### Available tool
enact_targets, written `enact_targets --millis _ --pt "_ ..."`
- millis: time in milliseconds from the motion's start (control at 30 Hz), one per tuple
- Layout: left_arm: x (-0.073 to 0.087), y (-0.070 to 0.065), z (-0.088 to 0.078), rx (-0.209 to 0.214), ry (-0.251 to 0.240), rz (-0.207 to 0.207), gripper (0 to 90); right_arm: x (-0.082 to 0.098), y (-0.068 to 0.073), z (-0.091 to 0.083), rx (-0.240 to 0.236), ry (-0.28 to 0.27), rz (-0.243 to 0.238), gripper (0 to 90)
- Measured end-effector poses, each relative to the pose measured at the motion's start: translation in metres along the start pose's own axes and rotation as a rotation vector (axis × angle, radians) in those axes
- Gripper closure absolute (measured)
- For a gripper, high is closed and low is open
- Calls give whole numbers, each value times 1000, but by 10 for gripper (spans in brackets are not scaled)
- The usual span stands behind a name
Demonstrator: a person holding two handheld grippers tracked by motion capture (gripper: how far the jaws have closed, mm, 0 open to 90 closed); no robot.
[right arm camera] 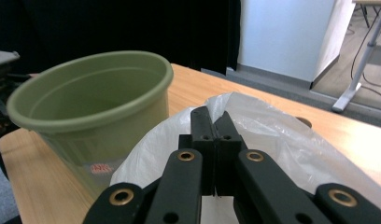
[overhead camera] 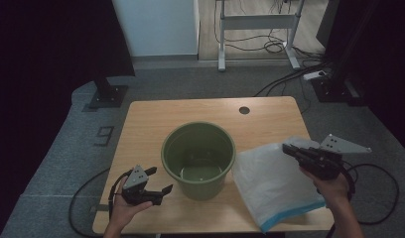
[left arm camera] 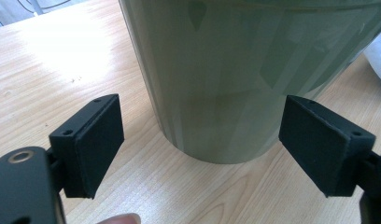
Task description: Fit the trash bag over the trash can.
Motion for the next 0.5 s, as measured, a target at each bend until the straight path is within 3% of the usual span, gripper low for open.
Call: enact_targets --millis 300,500 --pt "-1 -1 1 5 0 1 137 -37 14 -12 -31 -69 -22 891" --pt "-1 -1 -1 6 -5 1 137 -49 21 -12 -28 -87 -41 891"
Point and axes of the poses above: each handheld gripper's, and its own axes: z roughly forward along the jaws, x roughly out of its underside, y roughly to its left, the point moved 9 cm from there along z, roughly forward along the jaws, and after that the axes turned 2 degrees about y, right-handed, at the moved point
